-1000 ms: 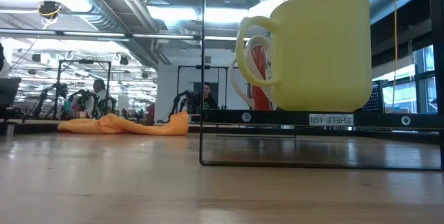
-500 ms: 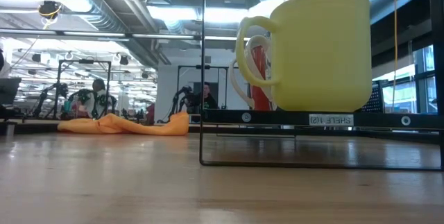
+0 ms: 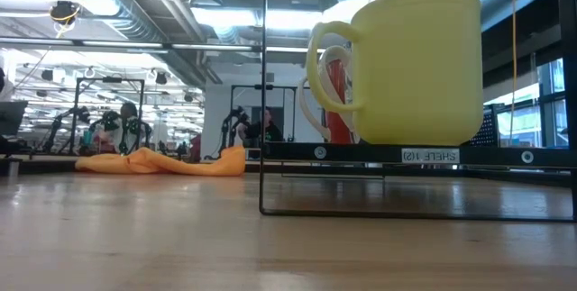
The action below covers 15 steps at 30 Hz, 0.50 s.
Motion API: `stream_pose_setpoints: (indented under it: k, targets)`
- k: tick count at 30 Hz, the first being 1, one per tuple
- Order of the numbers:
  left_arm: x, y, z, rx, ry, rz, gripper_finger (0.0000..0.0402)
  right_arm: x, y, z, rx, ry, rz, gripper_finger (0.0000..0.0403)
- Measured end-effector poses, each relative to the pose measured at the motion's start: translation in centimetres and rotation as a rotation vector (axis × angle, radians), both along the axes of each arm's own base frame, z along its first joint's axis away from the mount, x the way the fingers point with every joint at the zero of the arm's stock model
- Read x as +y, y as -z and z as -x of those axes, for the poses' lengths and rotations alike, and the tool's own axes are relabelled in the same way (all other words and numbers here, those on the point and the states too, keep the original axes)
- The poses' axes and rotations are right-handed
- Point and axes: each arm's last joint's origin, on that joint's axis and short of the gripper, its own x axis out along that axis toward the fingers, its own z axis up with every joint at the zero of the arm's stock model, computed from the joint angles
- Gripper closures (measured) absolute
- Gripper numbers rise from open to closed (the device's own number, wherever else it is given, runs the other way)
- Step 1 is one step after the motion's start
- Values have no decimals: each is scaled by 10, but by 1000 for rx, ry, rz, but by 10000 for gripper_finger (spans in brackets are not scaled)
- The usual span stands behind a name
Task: Stack small to large cups/mugs on shelf
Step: Return to Home Position
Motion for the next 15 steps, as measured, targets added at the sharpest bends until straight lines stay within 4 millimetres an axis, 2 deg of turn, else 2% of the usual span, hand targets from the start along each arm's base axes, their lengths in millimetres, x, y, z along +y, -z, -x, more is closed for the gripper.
stream_pose_setpoints:
  k: [15]
  targets:
    - [4, 47, 38, -81, -36, 19, 401, -5, 39, 28, -166, 17, 22, 190]
